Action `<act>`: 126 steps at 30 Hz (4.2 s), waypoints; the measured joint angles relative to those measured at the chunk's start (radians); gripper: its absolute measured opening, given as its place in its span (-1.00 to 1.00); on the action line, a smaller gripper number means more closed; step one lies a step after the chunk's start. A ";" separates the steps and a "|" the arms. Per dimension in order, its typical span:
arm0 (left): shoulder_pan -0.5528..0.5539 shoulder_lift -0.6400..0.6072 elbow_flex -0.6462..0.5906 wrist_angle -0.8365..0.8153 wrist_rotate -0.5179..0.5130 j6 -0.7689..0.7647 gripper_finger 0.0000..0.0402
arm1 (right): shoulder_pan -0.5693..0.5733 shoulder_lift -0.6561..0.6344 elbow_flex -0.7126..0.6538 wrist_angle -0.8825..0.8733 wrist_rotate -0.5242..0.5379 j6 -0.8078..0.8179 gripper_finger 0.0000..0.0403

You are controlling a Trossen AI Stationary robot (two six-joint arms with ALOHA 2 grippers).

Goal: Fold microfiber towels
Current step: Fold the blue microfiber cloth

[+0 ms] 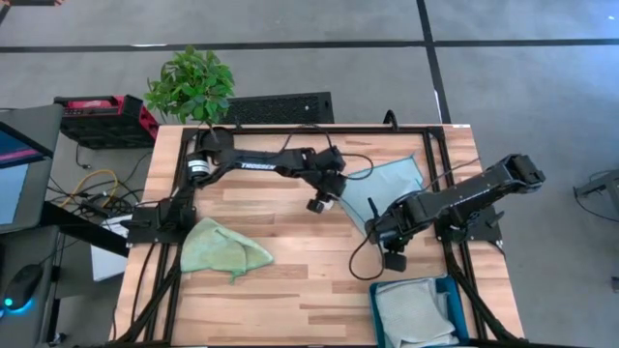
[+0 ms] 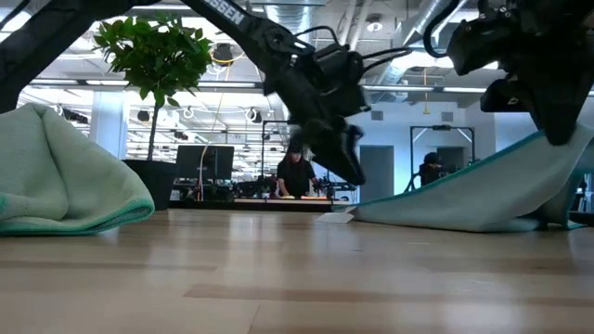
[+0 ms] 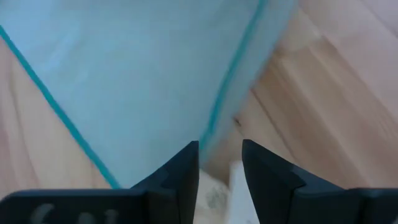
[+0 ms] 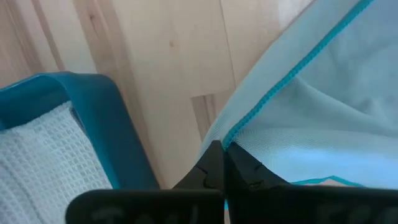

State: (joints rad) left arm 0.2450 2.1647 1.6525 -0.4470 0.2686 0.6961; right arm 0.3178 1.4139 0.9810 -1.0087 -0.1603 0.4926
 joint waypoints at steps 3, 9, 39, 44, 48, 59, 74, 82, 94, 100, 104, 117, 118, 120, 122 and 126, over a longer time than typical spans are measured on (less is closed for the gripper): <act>-0.013 0.018 0.000 0.008 -0.011 0.010 -0.42 | 0.002 0.000 0.000 0.000 0.000 0.007 -0.92; -0.030 0.044 0.001 0.083 -0.064 0.010 -0.42 | 0.002 0.001 0.000 0.000 0.000 0.025 -0.94; -0.003 0.092 0.015 0.005 -0.174 0.050 -0.42 | -0.006 0.001 0.000 0.000 0.005 0.032 -0.92; 0.031 0.090 0.050 -0.099 -0.193 0.067 -0.42 | -0.006 0.001 0.000 -0.001 0.001 0.032 -0.93; 0.058 0.090 0.067 -0.154 -0.195 0.082 -0.42 | -0.006 0.001 0.000 -0.001 0.001 0.032 -0.92; 0.085 0.092 0.077 -0.186 -0.187 0.177 -0.81 | -0.013 0.001 0.000 -0.002 0.004 0.032 -0.91; 0.077 0.070 0.077 -0.339 -0.181 0.103 -1.00 | -0.013 0.001 0.000 -0.002 0.004 0.039 -0.80; 0.071 0.005 0.079 -0.506 -0.117 -0.063 -1.00 | -0.012 0.001 0.000 -0.006 0.067 0.033 -0.57; -0.010 -0.019 0.080 -0.643 -0.117 -0.223 -1.00 | -0.027 0.001 -0.002 0.028 0.112 0.021 0.00; -0.054 -0.034 0.080 -0.650 -0.117 -0.308 -1.00 | -0.025 0.001 -0.063 0.154 -0.030 0.018 0.02; -0.078 -0.046 0.080 -0.648 -0.117 -0.343 -1.00 | -0.014 0.001 -0.098 0.166 -0.039 0.051 -0.02; -0.109 -0.046 0.080 -0.662 -0.116 -0.429 -1.00 | 0.038 0.001 -0.201 0.188 -0.049 0.148 -0.09; -0.109 -0.046 0.080 -0.661 -0.116 -0.430 -1.00 | 0.041 0.001 -0.205 0.190 -0.049 0.155 -0.10; -0.109 -0.046 0.080 -0.662 -0.116 -0.430 -1.00 | 0.045 0.001 -0.216 0.207 -0.049 0.165 -0.10; -0.109 -0.046 0.080 -0.662 -0.115 -0.430 -1.00 | 0.047 0.001 -0.224 0.214 -0.049 0.170 -0.10; -0.109 -0.046 0.080 -0.662 -0.115 -0.422 -1.00 | 0.048 0.001 -0.235 0.239 -0.049 0.170 -0.11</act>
State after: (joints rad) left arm 0.1357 2.1185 1.7329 -1.1088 0.1532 0.2744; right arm 0.3656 1.4151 0.7458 -0.7696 -0.2089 0.6628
